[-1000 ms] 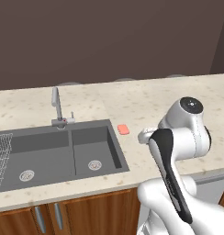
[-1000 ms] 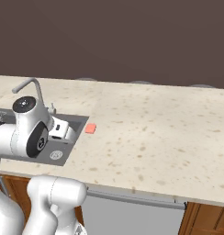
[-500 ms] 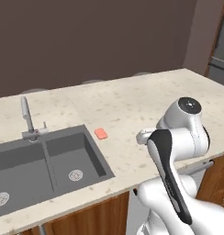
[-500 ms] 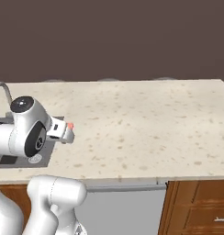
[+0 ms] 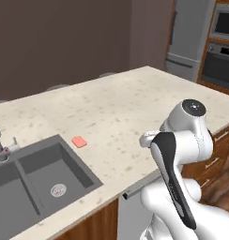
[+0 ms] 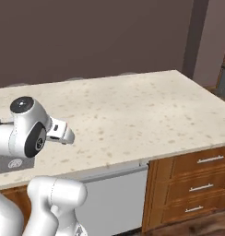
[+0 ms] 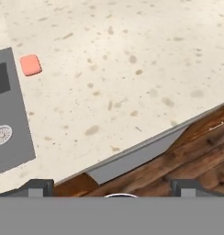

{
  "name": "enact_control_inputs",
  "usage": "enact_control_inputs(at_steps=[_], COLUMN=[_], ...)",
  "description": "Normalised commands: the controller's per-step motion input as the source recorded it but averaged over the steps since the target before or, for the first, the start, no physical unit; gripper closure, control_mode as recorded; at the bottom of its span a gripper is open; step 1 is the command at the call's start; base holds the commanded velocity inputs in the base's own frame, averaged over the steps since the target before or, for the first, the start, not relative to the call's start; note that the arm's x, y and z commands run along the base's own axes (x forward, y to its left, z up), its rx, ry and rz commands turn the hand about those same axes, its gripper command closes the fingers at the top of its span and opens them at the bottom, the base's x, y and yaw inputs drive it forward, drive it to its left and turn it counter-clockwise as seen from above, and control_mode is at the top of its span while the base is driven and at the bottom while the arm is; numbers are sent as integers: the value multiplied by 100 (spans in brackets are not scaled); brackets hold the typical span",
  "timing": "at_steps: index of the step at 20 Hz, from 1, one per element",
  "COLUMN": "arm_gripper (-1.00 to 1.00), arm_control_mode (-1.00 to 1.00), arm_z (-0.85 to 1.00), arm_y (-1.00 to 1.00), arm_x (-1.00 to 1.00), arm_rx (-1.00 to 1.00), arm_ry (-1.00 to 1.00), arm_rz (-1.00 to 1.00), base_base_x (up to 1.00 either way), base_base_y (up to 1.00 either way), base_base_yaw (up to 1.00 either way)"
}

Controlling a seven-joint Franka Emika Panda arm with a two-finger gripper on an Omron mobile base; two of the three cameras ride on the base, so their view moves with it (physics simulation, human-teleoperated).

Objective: Locate and retrieve the bar soap and bar soap from the cabinet. Place them next to the sink.

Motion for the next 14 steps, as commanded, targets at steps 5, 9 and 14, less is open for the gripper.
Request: enact_control_inputs(at_steps=[5,9,14], arm_gripper=[-100,-100,-100], arm_control_mode=[100,100,100], arm_z=[0,0,0], arm_y=[0,0,0], arm_x=[0,0,0], arm_rx=[0,0,0], arm_ry=[0,0,0], arm_rz=[0,0,0], base_base_x=[0,0,0], base_base_y=[0,0,0], base_base_yaw=[-49,-48,-48])
